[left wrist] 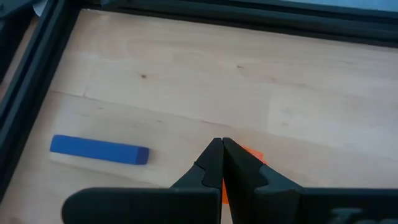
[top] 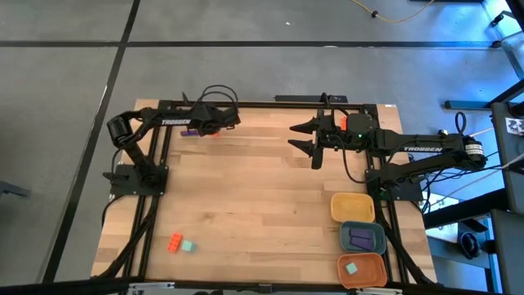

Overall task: Sort & place blocks by color
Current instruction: Put the top left orange game piece into the yellow bin

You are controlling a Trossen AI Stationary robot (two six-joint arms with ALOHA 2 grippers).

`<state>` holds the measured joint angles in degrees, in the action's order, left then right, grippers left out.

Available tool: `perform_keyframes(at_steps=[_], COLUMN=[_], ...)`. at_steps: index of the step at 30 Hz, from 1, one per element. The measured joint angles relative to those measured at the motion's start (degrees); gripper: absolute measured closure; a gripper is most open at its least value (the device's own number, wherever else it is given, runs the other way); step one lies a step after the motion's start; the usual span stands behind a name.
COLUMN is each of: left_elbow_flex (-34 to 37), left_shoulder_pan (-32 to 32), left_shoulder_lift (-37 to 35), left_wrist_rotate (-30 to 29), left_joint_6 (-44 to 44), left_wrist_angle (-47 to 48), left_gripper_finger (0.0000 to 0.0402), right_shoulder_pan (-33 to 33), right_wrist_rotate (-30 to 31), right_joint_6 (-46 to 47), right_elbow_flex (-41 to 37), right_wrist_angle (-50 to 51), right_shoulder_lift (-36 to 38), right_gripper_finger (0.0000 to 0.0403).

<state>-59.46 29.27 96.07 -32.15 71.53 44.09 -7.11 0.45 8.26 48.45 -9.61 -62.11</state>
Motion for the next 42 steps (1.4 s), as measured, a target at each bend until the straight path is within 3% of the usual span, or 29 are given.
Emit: perform_keyframes(at_steps=[7,12,21,26,30,35,39,42], left_elbow_flex=[-0.02,0.25,0.09,0.07,0.07,0.07,2.26,6.7], left_shoulder_pan=[0.56,0.78,1.68,1.84,0.97,0.55,0.6,0.56], left_shoulder_lift=[0.0,-0.81,-10.06,-14.81,-18.61,-25.44,-31.72,-37.25], left_wrist_rotate=[-0.08,1.26,-8.83,-10.99,-10.97,-6.42,4.79,14.24], left_joint_6=[-0.34,-6.03,-11.2,-14.31,-23.08,-38.72,-52.59,-56.7], left_wrist_angle=[0.49,0.81,1.43,1.27,-0.22,-7.65,-20.29,-30.34], left_gripper_finger=[0.0402,0.0402,0.0402,0.0402,0.0402,0.0402,0.0402,0.0402], right_shoulder_pan=[0.0,0.0,0.0,0.0,0.0,0.0,0.0,0.0], right_wrist_rotate=[0.0,0.0,0.04,0.07,0.07,0.04,0.04,0.04], right_joint_6=[-1.32,-2.35,-2.68,-2.59,-2.48,-2.43,-2.35,-2.39], right_elbow_flex=[0.01,0.0,0.02,0.0,0.0,0.01,0.0,0.0], right_wrist_angle=[0.01,0.02,0.0,-0.01,-0.09,-0.36,-0.46,-0.46], right_shoulder_lift=[0.0,0.0,0.0,0.0,0.0,0.0,0.0,0.0], right_gripper_finger=[0.0176,0.0176,0.0176,0.0176,0.0176,0.0176,0.0176,0.0176])
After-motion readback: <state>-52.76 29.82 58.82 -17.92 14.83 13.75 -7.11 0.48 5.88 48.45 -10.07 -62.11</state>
